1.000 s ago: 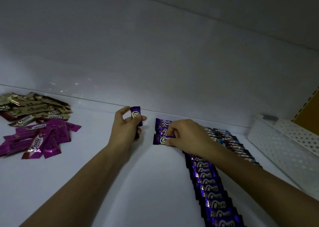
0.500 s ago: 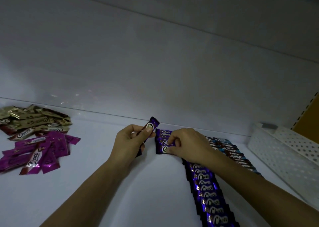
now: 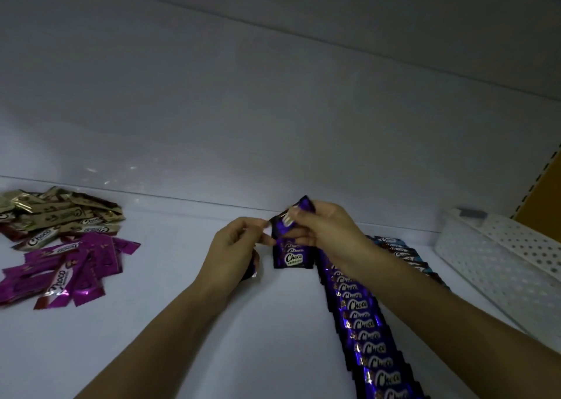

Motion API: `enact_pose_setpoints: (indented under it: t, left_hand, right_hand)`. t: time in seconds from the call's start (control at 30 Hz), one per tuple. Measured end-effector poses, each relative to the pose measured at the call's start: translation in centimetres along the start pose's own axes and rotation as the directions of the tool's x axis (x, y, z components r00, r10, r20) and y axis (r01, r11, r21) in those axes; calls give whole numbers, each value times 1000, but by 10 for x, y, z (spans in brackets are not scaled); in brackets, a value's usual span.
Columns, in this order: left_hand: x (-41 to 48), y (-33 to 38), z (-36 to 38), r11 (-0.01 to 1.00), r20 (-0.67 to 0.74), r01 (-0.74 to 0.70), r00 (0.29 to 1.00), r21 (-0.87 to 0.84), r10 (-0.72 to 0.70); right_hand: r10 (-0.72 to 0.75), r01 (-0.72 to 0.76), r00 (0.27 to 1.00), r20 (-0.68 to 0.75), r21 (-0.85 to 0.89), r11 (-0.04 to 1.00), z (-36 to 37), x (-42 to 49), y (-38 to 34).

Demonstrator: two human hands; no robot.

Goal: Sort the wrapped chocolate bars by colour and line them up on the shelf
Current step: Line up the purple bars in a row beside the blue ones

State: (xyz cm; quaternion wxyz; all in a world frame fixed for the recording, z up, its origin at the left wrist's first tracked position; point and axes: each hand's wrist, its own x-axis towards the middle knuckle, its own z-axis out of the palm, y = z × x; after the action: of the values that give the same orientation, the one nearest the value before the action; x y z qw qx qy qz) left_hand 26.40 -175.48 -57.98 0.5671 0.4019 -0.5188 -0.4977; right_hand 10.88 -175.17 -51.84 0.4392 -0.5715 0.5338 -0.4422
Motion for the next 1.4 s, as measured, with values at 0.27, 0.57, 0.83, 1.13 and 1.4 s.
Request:
enact_pose_setpoints:
  t: [0.27,0.57,0.83,1.13,1.4]
  left_hand:
    - [9,-14,-6,1000,-176,0,984,26,4]
    - [11,-15,-9,999,-259,-31,966,-42,19]
    - [7,-5,-7,991,-151,-42,988,-127,23]
    - [2,0,-5,946,-114,17,992,-325,-57]
    - [-2,1,4,973,11,-11,1000,-230,14]
  right_hand:
    - [-106,161,986,127,-587,793,-32,0,-1]
    - [-69,301,947,313,-792,532,-28,5,18]
    - [-135,312,949,284,-806,503,-26,10,23]
    - [-190,321,947,258,-774,547,-28,13,25]
    - [-97,198,955,279,-360,912,-17,-1,7]
